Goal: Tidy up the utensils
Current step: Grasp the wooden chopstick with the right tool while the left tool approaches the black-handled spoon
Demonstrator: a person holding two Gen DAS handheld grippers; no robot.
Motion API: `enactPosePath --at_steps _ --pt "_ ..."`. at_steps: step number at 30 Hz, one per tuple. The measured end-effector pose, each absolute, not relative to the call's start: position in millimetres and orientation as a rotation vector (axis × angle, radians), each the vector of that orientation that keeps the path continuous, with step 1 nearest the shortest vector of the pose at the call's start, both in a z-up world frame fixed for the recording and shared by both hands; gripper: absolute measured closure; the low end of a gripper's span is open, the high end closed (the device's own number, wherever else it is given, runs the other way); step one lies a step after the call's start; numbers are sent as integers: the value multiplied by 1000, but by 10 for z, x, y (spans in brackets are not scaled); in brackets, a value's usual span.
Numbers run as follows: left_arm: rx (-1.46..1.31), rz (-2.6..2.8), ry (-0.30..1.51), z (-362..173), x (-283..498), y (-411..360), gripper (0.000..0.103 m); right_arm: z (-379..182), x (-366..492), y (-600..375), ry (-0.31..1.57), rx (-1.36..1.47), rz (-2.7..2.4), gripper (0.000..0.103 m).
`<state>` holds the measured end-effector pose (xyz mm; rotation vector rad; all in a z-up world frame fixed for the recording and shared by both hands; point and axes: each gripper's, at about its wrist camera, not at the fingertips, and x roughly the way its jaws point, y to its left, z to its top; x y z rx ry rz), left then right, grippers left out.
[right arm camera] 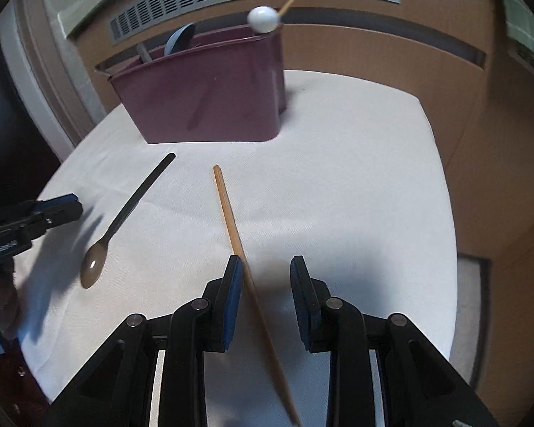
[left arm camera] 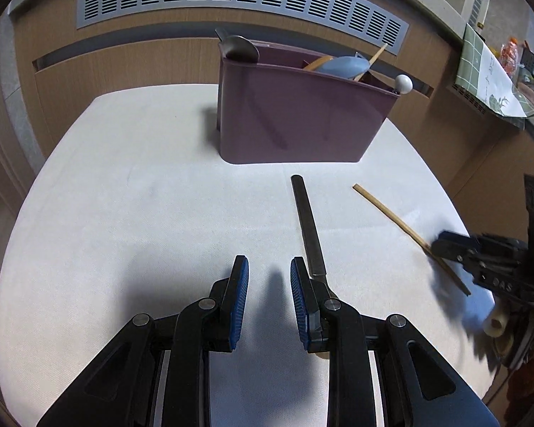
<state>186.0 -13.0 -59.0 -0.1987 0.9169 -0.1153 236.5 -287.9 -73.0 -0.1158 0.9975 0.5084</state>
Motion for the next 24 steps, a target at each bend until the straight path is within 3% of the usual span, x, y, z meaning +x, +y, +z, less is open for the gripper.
enactPosePath --at_steps 11,21,23,24 --pt "-211 -104 933 -586 1876 -129 77 -782 2019 -2871 1070 122 627 75" --pt "-187 -118 961 -655 1873 -185 77 -776 2329 -2286 961 -173 482 77" --pt "-186 -118 967 -671 1879 -188 77 -779 2403 -2218 945 -202 477 80" --pt "-186 -118 969 -676 1884 -191 77 -779 2419 -2206 941 -213 475 86"
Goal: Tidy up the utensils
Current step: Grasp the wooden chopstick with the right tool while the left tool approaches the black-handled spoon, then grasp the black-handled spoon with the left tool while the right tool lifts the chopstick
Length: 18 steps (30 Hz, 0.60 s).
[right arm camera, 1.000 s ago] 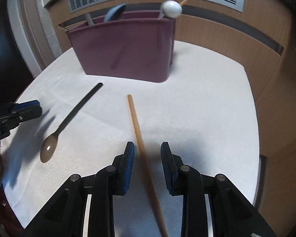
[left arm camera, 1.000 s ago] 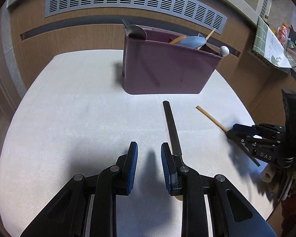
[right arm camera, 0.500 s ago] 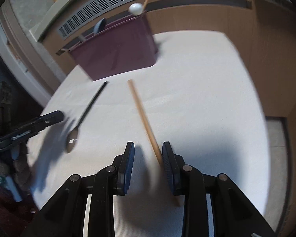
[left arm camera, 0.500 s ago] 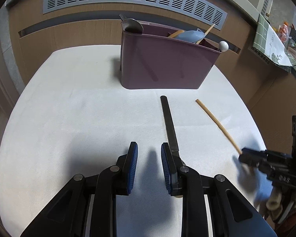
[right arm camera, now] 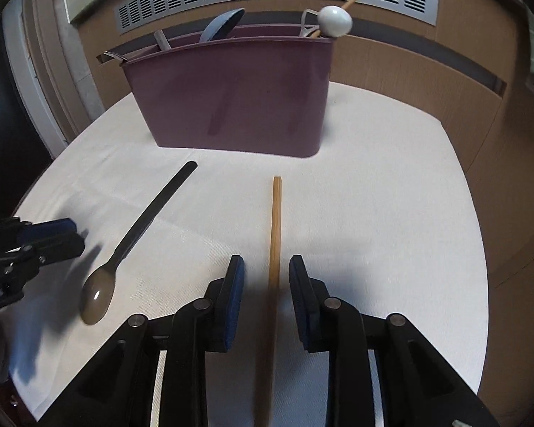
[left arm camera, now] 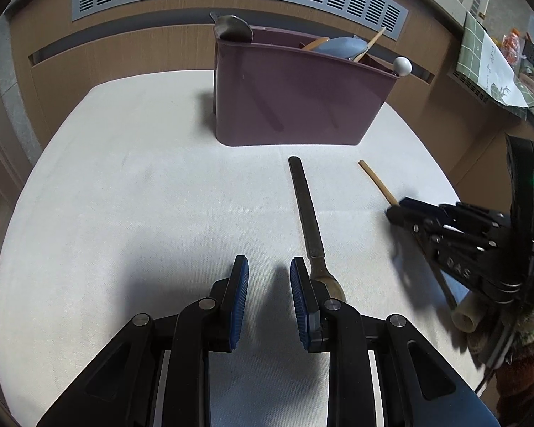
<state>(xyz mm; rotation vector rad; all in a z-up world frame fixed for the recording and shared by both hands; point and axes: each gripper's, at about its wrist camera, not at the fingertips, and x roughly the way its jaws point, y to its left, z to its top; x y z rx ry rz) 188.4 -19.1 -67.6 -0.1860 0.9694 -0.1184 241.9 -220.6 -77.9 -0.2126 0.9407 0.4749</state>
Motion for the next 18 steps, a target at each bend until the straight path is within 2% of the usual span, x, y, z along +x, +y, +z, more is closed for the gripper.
enactPosePath --at_steps 1,3,13,18 --pt "-186 -119 971 -680 1891 -195 77 -780 2434 -2177 931 -233 471 95" --pt "-190 -126 976 -688 1906 -205 77 -777 2434 -2149 913 -268 471 98" --pt "-174 -166 1002 -721 2242 -459 78 -479 2222 -2703 841 -66 462 98" --pt "-113 -159 1011 -751 2381 -608 78 -513 2082 -2869 849 -37 423 98"
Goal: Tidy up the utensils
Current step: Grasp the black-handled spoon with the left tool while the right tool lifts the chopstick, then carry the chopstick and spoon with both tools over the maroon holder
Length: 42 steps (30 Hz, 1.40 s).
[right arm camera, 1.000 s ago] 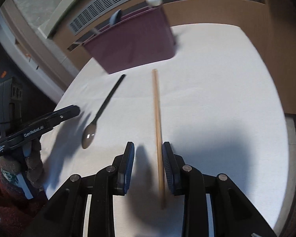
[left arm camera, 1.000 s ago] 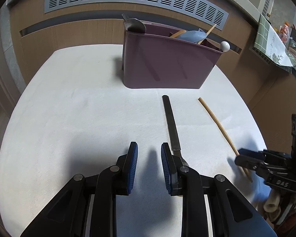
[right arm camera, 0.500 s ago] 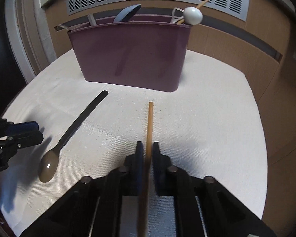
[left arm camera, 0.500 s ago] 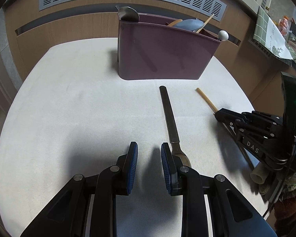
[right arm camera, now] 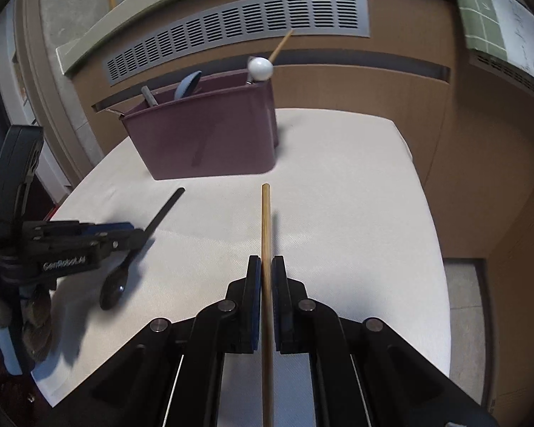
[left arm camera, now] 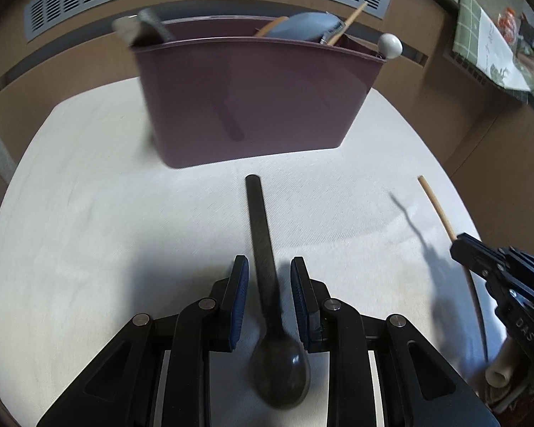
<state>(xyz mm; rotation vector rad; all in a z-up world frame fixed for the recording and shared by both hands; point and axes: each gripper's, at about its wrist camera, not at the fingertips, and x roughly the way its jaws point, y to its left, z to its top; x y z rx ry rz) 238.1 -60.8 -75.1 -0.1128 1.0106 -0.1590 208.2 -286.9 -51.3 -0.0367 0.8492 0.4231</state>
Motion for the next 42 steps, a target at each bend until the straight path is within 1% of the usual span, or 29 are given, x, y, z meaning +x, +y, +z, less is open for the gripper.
enactPosePath --at_steps 8,12,16,23,24,25,27,32,37,42 --pt "-8 -146 1007 -800 2334 -593 77 -600 2124 -2925 882 5 401 98" --pt "-17 -146 1012 -812 2285 -442 77 -612 2113 -2912 886 9 404 98" --pt "-48 -177 1039 -810 2362 -405 78 -605 2101 -2881 880 10 417 98" --pt "54 -232 1054 -819 2603 -580 79 -646 2125 -2872 886 4 416 98" --pt "47 -236 1057 -819 2616 -571 81 -644 2123 -2875 885 3 415 98" --pt "40 -234 1055 -817 2624 -554 90 -641 2123 -2877 884 2 415 98" --pt "15 -229 1044 -810 2600 -503 91 -637 2128 -2873 883 2 417 98" --pt "-147 -242 957 -586 2349 -255 91 -671 2172 -2850 909 3 434 98" --pt "-210 -249 826 -234 2080 -65 91 -694 2190 -2819 921 -23 422 98" --pt "-234 -242 691 124 1913 15 91 -489 2163 -2800 852 -6 430 98"
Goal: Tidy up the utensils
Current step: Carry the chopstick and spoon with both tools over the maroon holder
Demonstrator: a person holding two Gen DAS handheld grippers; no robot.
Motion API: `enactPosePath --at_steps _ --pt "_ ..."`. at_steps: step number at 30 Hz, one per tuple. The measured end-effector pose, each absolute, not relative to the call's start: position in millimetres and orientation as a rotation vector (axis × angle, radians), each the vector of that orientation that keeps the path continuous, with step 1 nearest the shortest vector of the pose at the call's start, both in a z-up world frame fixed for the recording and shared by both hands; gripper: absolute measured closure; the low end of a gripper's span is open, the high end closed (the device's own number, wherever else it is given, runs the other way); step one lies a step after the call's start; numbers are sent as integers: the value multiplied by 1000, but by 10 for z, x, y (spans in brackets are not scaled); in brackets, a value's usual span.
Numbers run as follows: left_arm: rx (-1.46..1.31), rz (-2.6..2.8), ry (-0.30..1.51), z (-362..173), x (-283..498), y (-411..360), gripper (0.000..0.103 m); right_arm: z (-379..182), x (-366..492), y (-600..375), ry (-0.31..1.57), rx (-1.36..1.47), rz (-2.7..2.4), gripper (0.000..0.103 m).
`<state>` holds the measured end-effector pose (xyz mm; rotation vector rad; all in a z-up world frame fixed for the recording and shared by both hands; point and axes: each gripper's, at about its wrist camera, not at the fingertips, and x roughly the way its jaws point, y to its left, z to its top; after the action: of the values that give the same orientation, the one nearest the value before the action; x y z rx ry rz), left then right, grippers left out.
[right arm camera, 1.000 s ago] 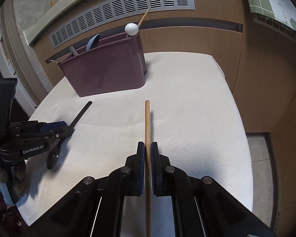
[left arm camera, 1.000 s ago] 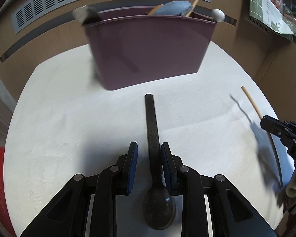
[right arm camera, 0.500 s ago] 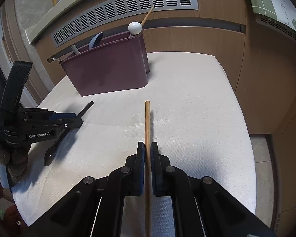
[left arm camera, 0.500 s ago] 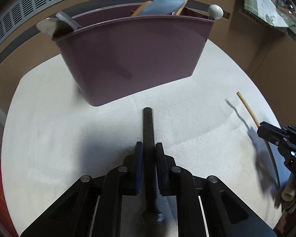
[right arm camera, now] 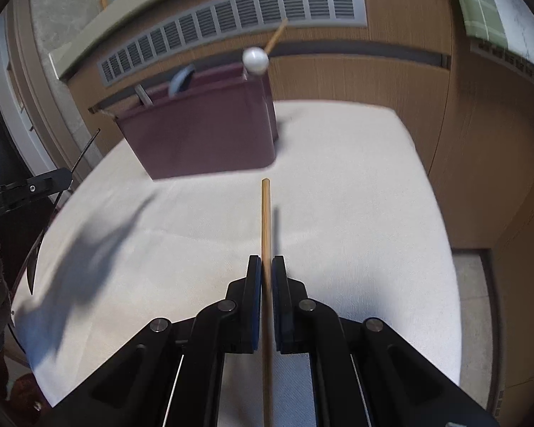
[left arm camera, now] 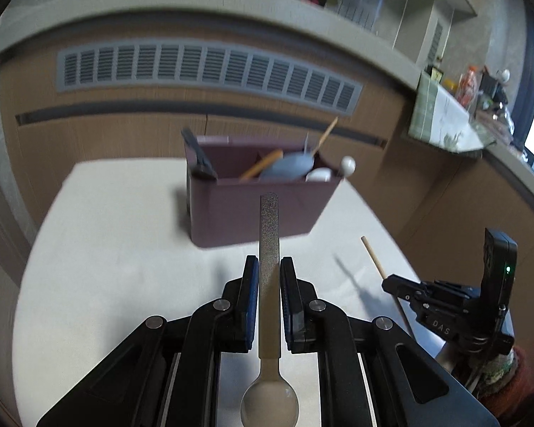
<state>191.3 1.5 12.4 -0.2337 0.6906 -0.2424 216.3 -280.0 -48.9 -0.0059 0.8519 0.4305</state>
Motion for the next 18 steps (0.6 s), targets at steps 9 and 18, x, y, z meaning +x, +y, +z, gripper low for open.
enactPosePath --at_steps 9,18 --pt "-332 -152 78 1527 1890 151 91 1275 2164 -2679 335 57 480 98" --pt "-431 -21 65 1119 2515 295 91 1603 2679 -2471 126 211 492 97"
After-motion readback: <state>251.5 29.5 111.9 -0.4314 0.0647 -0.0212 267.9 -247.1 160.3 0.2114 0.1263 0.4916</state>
